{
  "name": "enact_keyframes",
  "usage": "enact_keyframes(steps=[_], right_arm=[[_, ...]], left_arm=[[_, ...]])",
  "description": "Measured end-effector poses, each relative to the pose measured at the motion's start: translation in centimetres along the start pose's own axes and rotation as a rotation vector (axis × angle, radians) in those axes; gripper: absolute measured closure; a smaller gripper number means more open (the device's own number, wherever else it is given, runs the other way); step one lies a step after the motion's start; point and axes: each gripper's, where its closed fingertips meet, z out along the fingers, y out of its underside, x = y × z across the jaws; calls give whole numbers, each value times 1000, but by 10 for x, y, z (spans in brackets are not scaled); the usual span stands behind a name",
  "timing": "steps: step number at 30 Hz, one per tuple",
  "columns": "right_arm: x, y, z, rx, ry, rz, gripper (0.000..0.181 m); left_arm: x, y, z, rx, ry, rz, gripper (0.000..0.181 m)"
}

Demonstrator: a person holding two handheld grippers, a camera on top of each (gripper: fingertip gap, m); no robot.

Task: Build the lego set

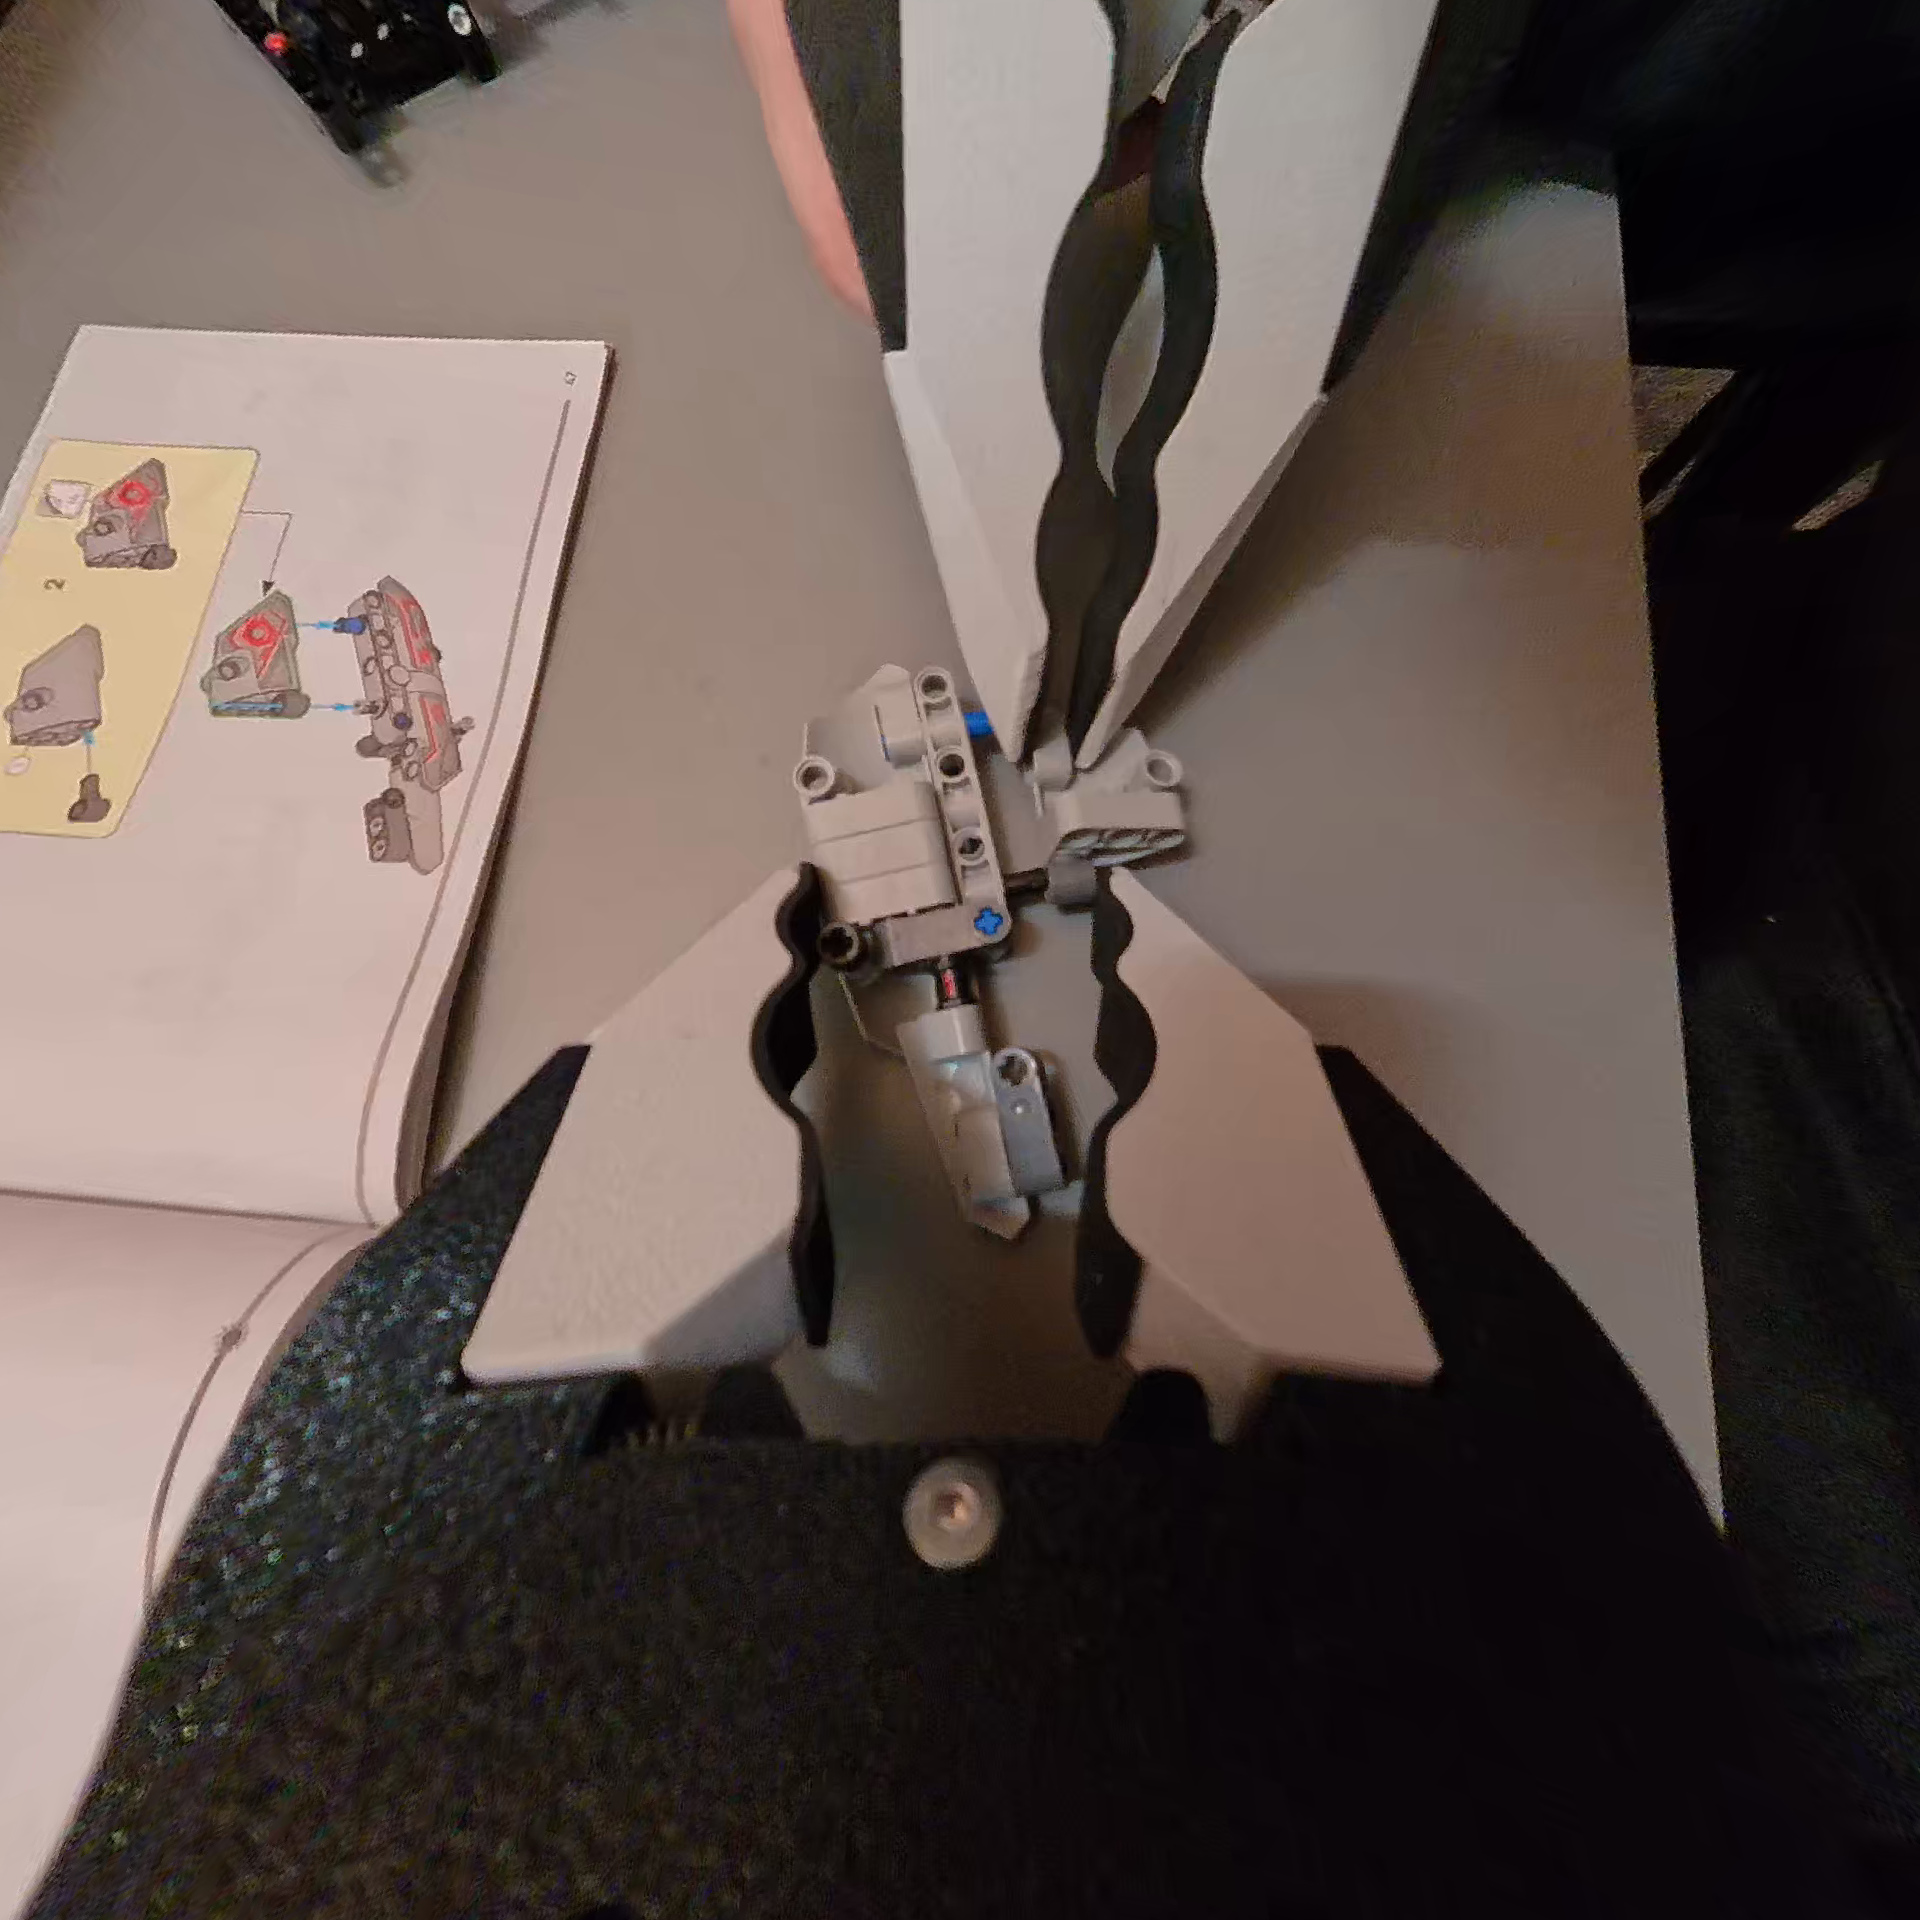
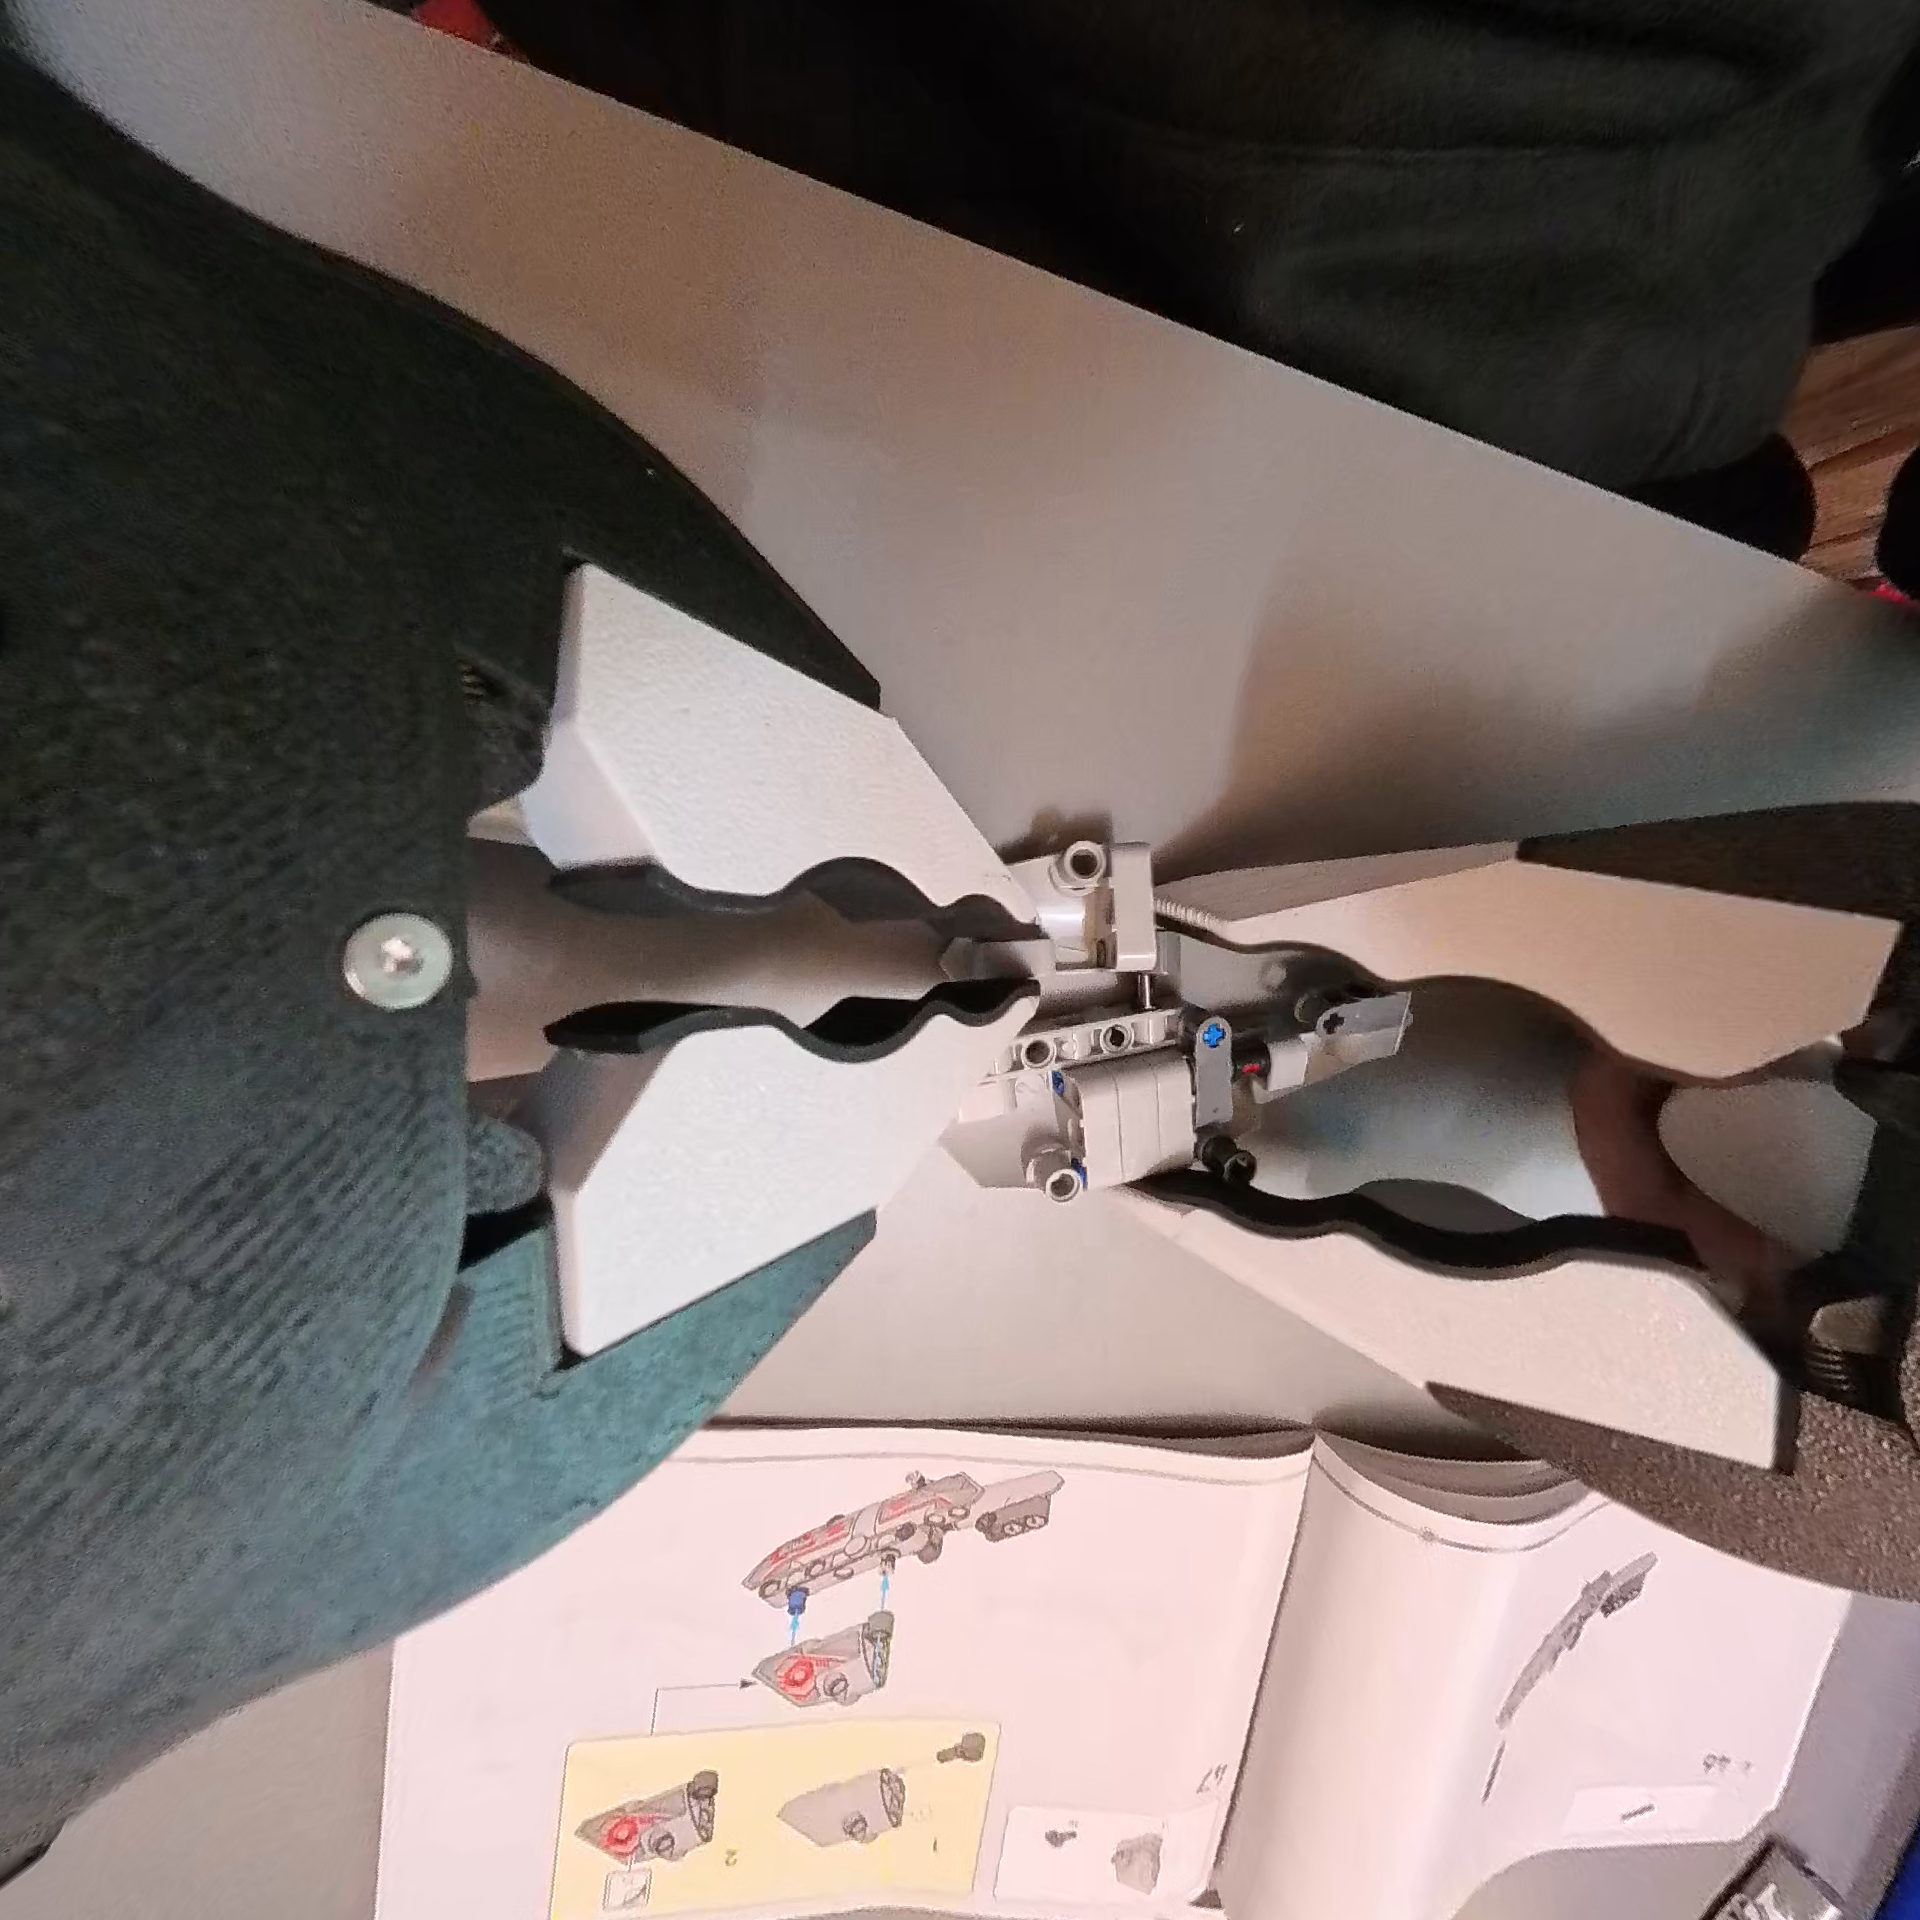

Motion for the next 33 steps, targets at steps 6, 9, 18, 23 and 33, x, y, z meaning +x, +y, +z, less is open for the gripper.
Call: enact_keyframes(steps=[6, 9, 18, 23, 33], right_arm=[[-2, 3, -1, -79, -19, -16, 176], [-4, 5, 0, -118, -32, -25, 175], [0, 8, -2, -167, -10, -52, 175], [3, 8, -5, -159, -8, -52, 175], [3, 5, -8, -144, -12, -45, 175]], left_arm=[[1, -1, 0, 3, 7, 32, 130], [0, 0, -1, -5, 5, 27, 129], [-1, 0, 0, -10, 6, 22, 131], [-4, 0, 0, -3, 0, 22, 132], [-5, -2, 0, 9, 10, -29, 130]])
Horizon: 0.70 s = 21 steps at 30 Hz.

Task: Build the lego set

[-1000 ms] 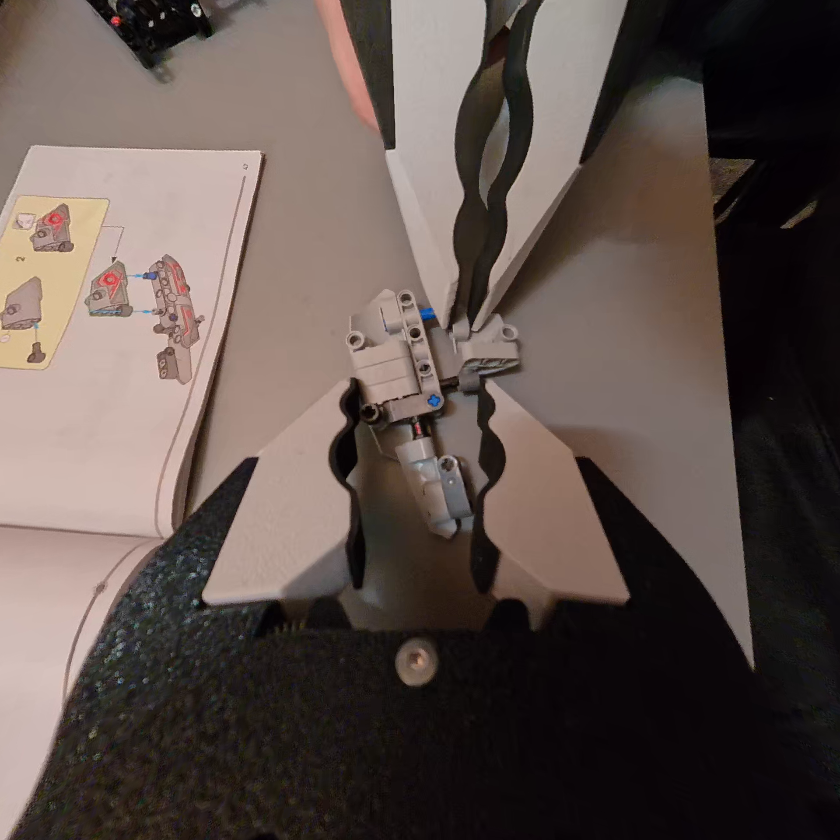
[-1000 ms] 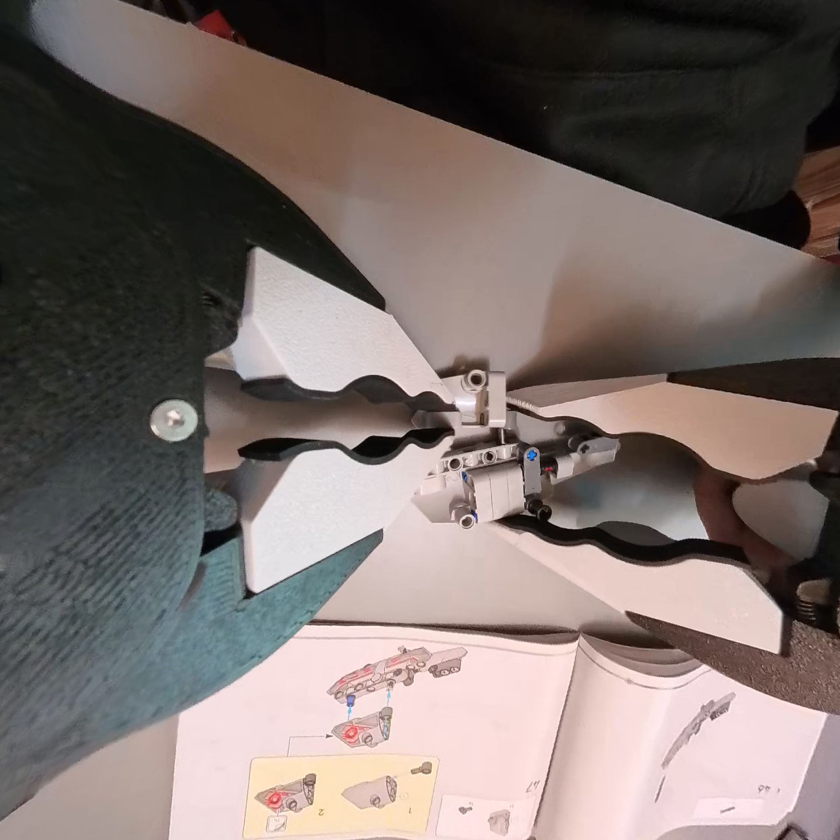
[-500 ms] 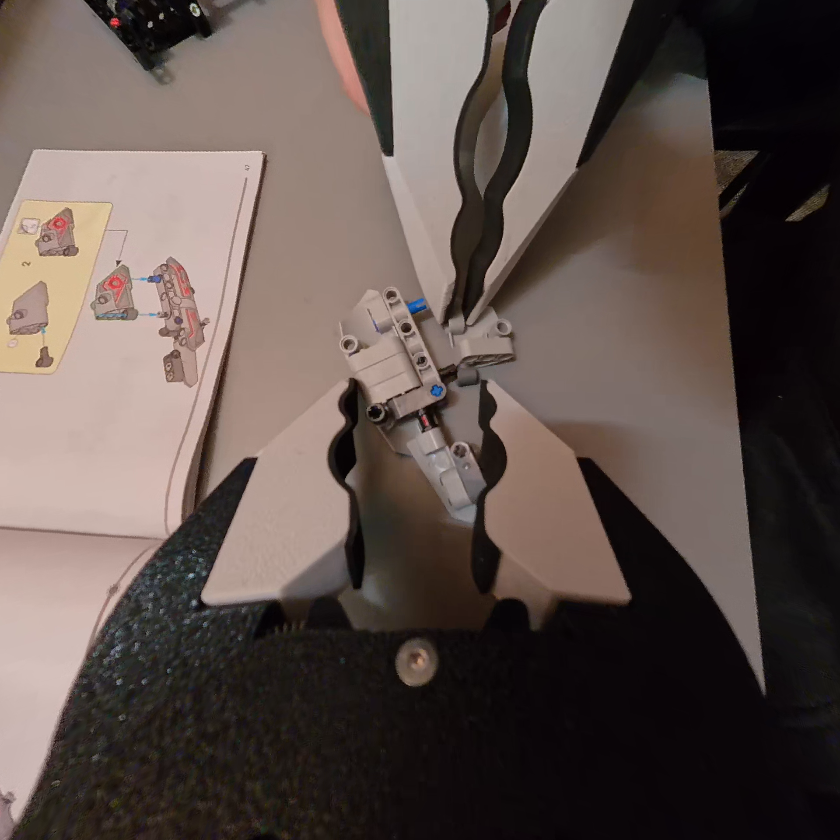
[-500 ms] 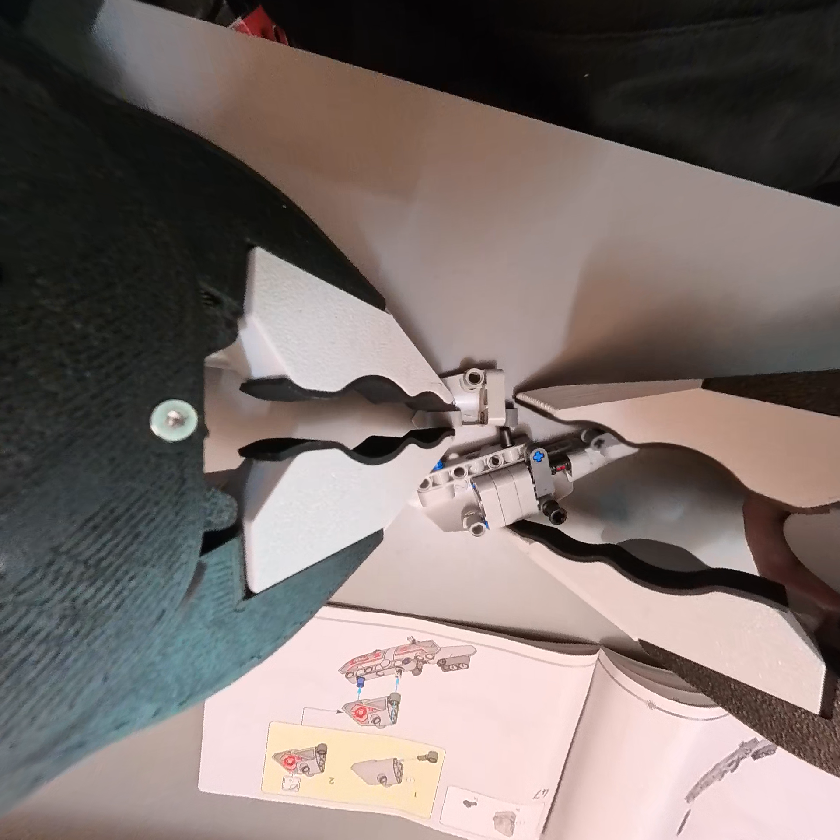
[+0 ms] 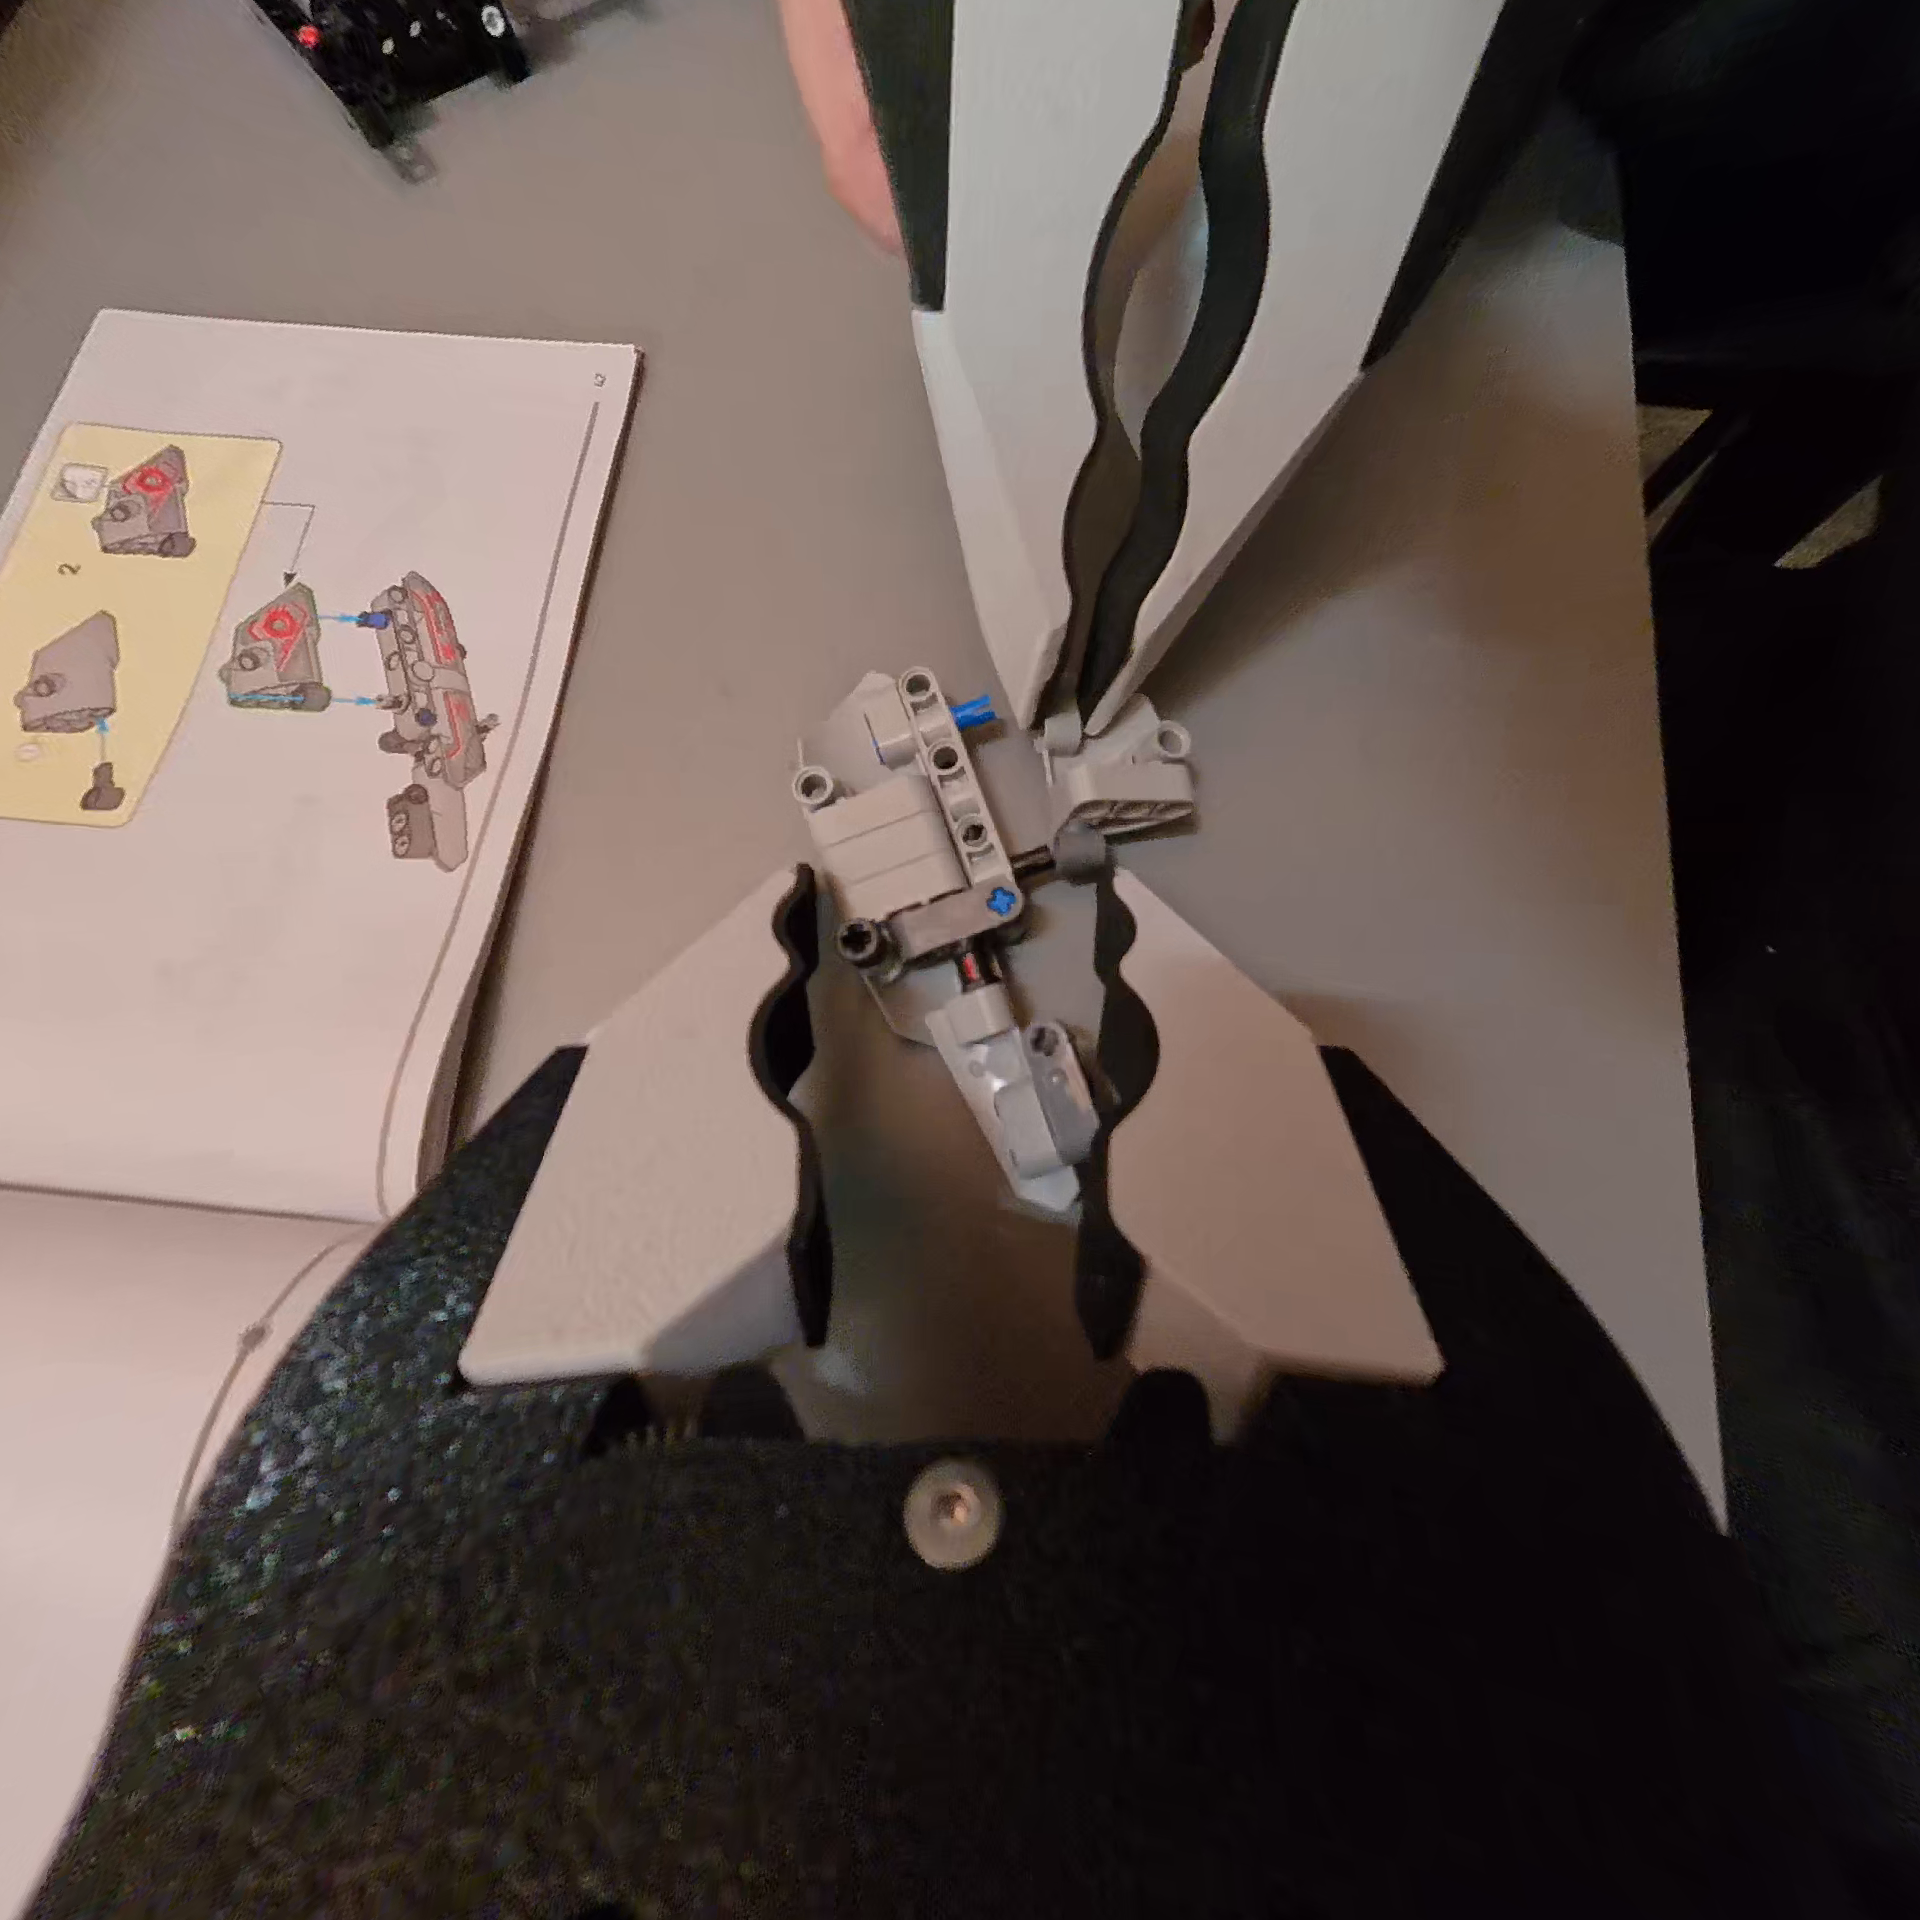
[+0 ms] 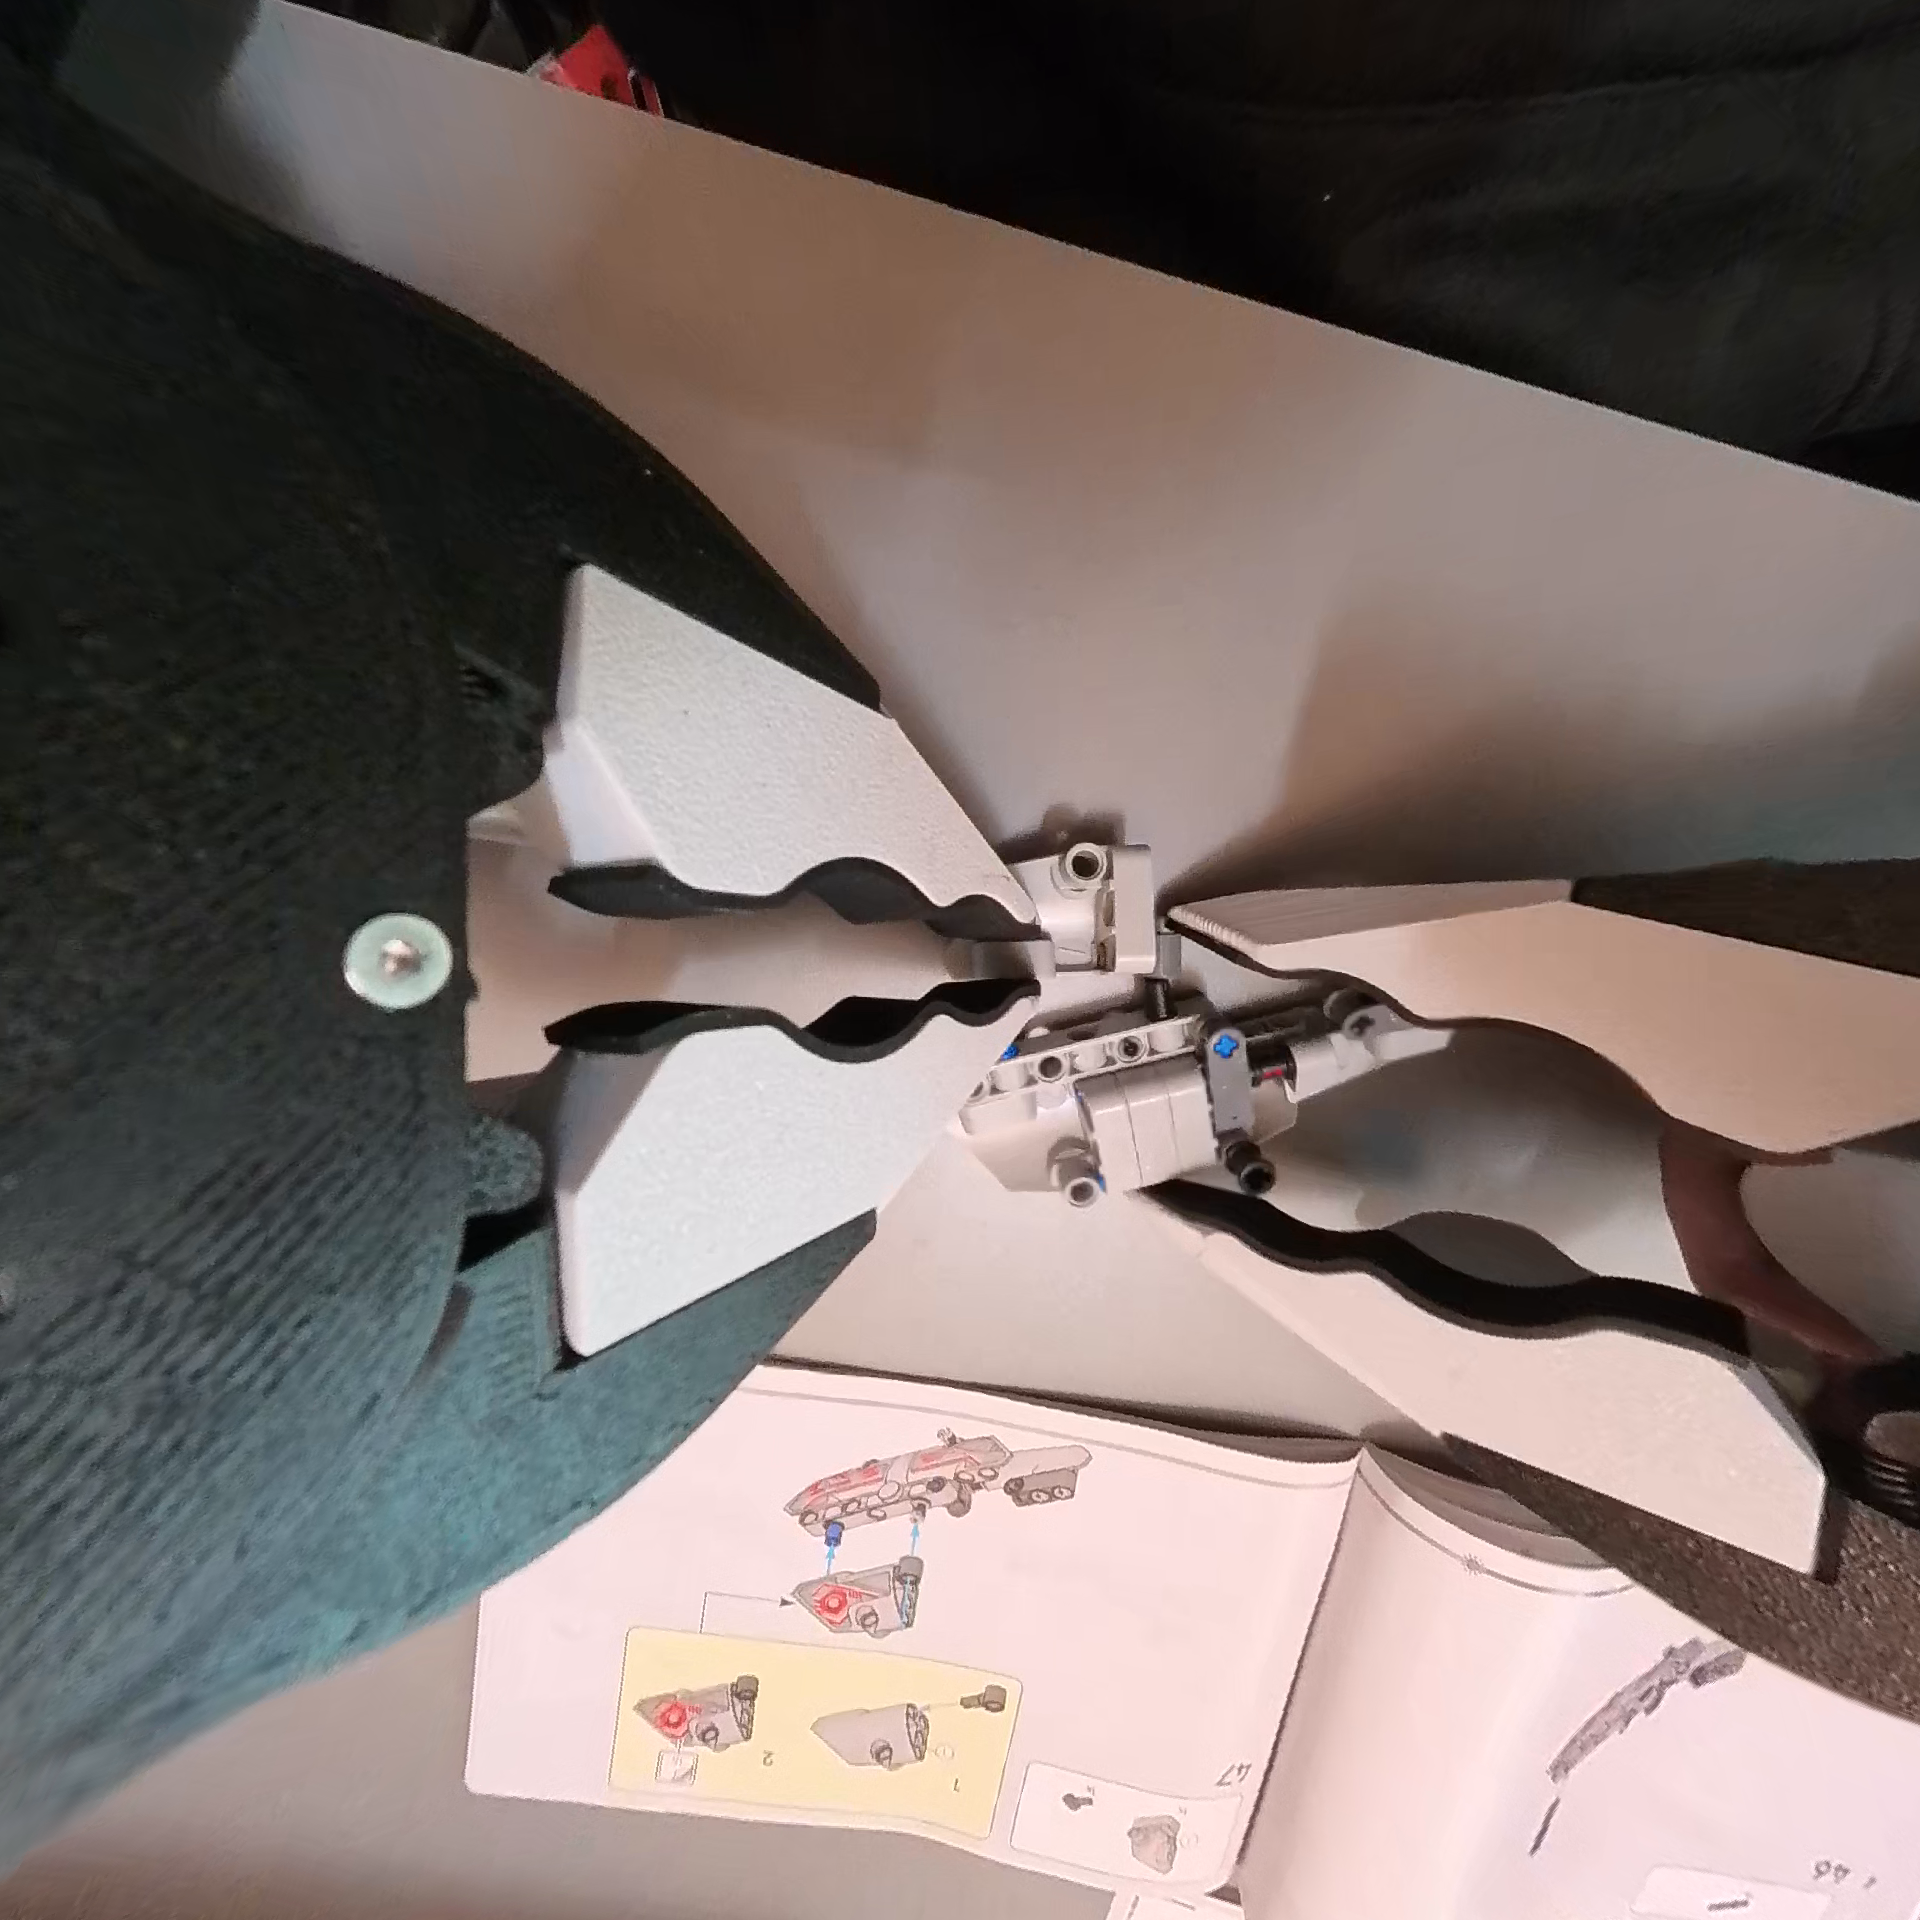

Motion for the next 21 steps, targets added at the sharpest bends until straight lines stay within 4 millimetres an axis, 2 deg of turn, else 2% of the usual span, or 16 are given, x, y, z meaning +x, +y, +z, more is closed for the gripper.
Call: enact_keyframes(steps=[6, 21], right_arm=[[0, 1, 3, 2, -11, 9, 176], [2, 0, 3, 17, 36, 23, 175]], left_arm=[[0, -1, 2, -5, -11, -52, 132], [-2, -1, 2, 1, -45, 52, 133]])
